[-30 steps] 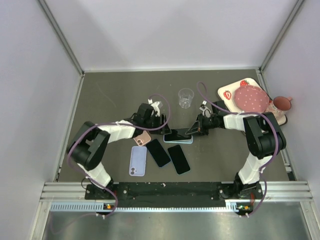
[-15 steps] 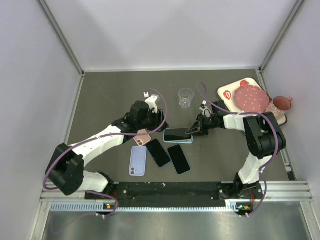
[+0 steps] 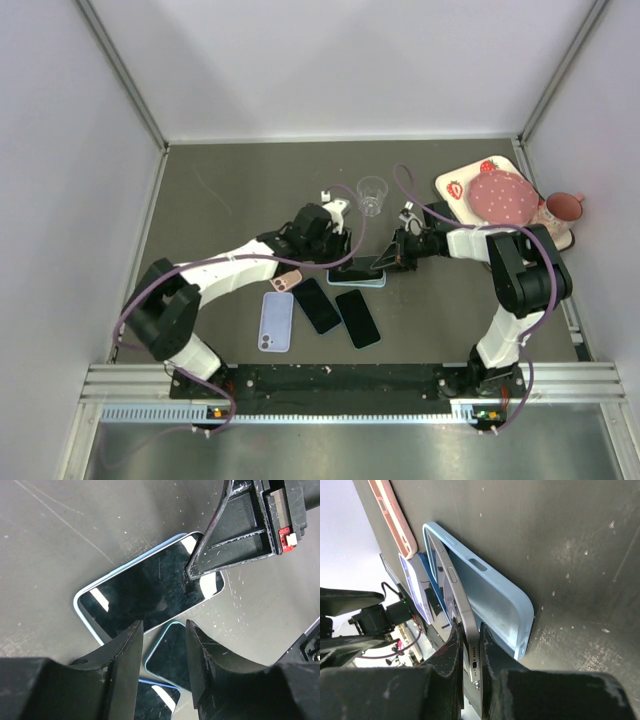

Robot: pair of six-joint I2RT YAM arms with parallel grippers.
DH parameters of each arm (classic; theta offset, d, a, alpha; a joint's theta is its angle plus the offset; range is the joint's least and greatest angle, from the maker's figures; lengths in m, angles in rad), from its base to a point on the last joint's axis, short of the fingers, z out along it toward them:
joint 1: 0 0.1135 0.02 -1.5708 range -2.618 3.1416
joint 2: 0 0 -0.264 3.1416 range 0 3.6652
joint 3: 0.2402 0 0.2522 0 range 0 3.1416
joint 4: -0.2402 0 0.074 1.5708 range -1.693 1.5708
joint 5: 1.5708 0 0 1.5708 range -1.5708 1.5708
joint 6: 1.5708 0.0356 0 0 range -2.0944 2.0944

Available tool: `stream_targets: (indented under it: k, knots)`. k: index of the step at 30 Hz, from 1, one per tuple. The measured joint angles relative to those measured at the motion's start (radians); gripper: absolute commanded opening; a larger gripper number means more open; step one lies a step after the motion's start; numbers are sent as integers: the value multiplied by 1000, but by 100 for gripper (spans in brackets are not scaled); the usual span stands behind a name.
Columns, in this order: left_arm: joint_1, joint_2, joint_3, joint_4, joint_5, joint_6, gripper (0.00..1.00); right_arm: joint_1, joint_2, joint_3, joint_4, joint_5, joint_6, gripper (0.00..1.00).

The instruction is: Put the phone into the phone case

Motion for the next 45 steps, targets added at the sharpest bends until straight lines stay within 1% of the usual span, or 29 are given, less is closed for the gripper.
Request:
stream_targets:
  k: [5,9,10,16,17,19,23,25,32,40,45]
  knots:
    - [-32,101,61,-6,-1,4,43,2,-2,0,-7,9,-1,0]
    - [-44,174,96,-6,-1,3,40,7,-6,2,-18,24,-3,0]
    - [-45,188,101,-6,-1,2,37,8,-6,2,-21,28,-4,0]
    - [-45,244,113,-7,6,-9,36,21,-14,14,-50,57,-10,8]
    - [-45,252,119,-8,9,-10,36,24,-14,16,-54,68,-15,13]
    - [-45,263,134,-6,13,-13,35,29,-14,17,-64,85,-16,17]
    - [-46,284,139,-6,15,-17,33,59,-10,38,-112,180,-26,19]
    - [-46,290,145,-7,14,-21,32,71,-8,56,-142,211,-29,22]
    - [-45,322,184,-14,14,-41,29,99,-8,98,-210,279,-34,24]
    - [-45,348,212,-13,27,-51,28,131,-23,124,-265,367,-43,29]
    - [-45,358,220,-11,43,-64,27,153,-34,139,-296,428,-50,30]
